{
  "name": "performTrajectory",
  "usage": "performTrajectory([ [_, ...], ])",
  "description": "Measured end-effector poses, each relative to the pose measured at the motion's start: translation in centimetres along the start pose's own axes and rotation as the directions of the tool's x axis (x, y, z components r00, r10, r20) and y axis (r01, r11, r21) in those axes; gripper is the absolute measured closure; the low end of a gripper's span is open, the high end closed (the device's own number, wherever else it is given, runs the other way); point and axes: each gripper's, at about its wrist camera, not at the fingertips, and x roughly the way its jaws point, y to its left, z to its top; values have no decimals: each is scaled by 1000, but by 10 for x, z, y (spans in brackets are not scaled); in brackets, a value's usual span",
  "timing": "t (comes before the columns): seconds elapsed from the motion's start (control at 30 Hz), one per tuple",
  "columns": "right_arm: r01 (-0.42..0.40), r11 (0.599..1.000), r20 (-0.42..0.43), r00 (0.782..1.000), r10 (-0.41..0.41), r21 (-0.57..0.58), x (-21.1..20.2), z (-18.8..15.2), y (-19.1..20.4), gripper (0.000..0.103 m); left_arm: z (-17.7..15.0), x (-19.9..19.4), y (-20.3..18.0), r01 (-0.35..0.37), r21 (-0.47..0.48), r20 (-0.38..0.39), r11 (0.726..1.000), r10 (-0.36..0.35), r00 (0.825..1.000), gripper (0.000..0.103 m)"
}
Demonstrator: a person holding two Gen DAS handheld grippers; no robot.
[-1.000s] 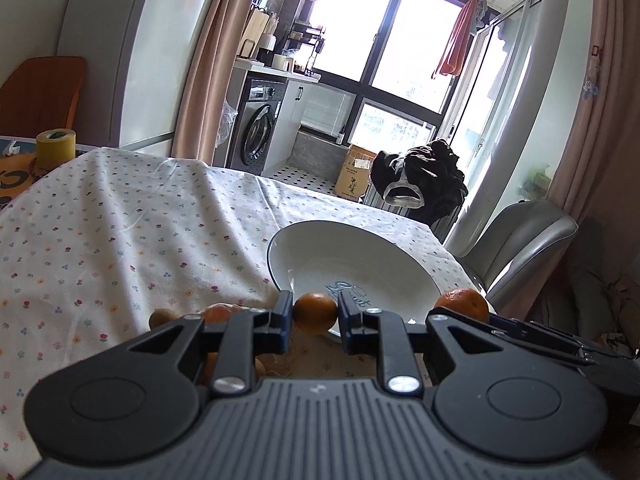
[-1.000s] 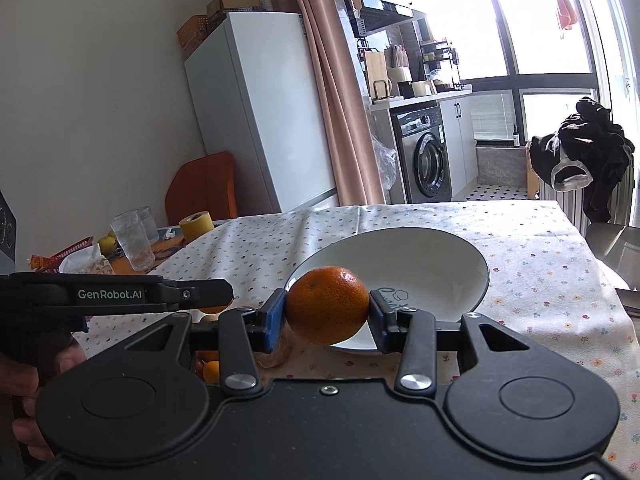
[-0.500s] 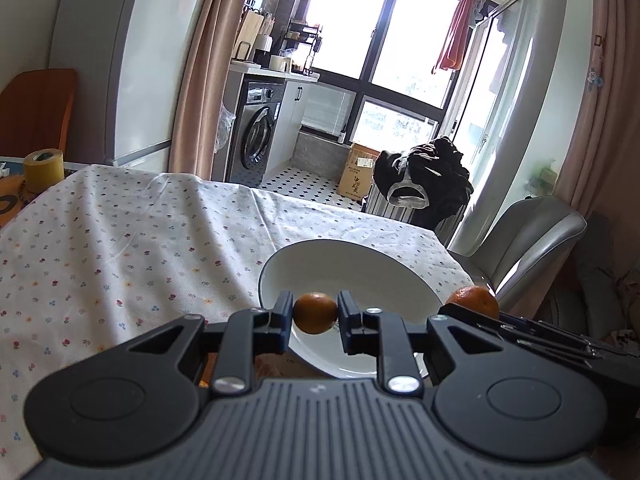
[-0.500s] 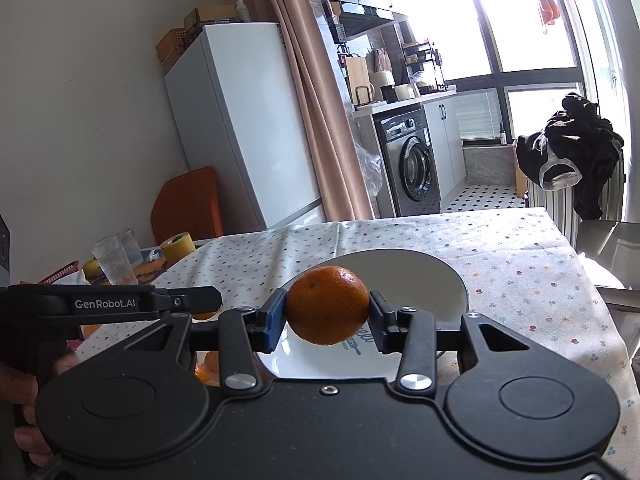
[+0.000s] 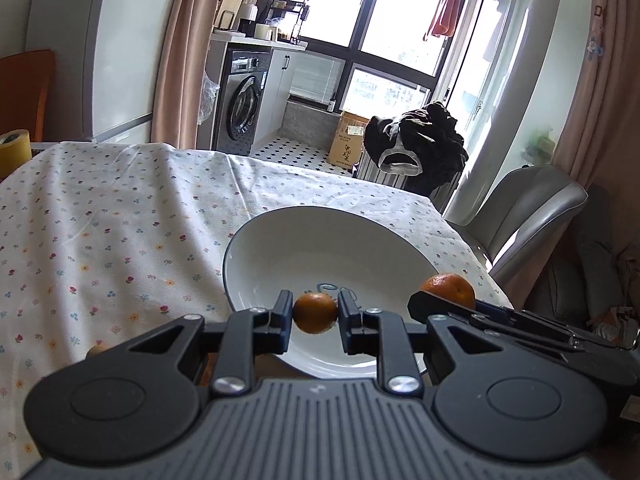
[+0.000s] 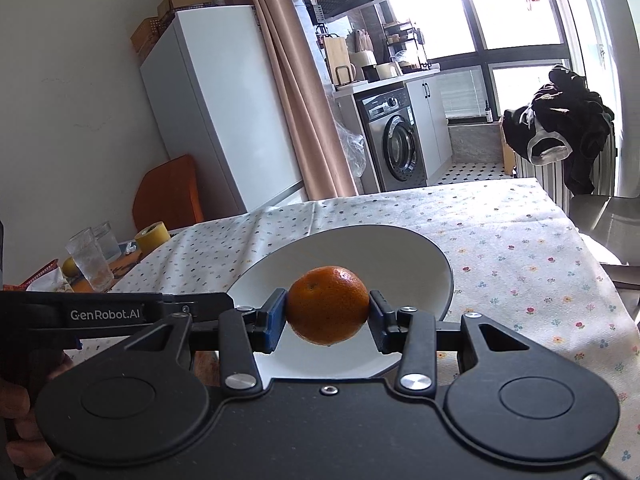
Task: Organize fruits
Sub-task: 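Carry the large orange with the right gripper over the white bowl, then lower the orange into the bowl and open the right gripper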
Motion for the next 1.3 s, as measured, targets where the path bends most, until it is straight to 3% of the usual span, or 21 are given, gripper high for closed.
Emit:
performTrajectory([
  [0.1, 0, 1000, -8, 1000, 0, 16, 1, -4, -5, 62, 0, 9, -7, -11, 47, -10, 999, 11, 1000, 81],
  [0.4, 6, 998, -21, 1000, -5, 57, 4, -14, -18, 62, -7, 40, -11, -27, 45, -81, 999, 31, 996, 81],
  [0.77, 14, 999, -30, 999, -13, 36, 8, -14, -14, 61, -8, 19, -1, -65, -9, -41, 998, 65, 997, 76],
  [0.87, 33, 999, -23, 999, -33, 15, 6, -13, -10, 56, -10, 9, 2, -63, -14, -35, 998, 63, 997, 66],
  [0.93, 44, 999, -17, 999, -44, 12, 4, -12, -9, 55, -12, 4, 5, -74, -18, -32, 997, 73, 997, 50],
  [1.03, 44, 999, -16, 999, -44, 10, 1, -11, -7, 55, -13, -8, 11, -91, -37, -3, 995, 91, 996, 37],
  [1.13, 51, 999, -20, 999, -51, -10, -2, -11, -2, 55, -15, -19, 16, -108, -51, 32, 993, 109, 993, 27],
  [1.3, 45, 999, -18, 999, -45, -29, -11, -12, 12, 50, -17, -34, 22, -130, -46, 59, 990, 133, 989, 20],
])
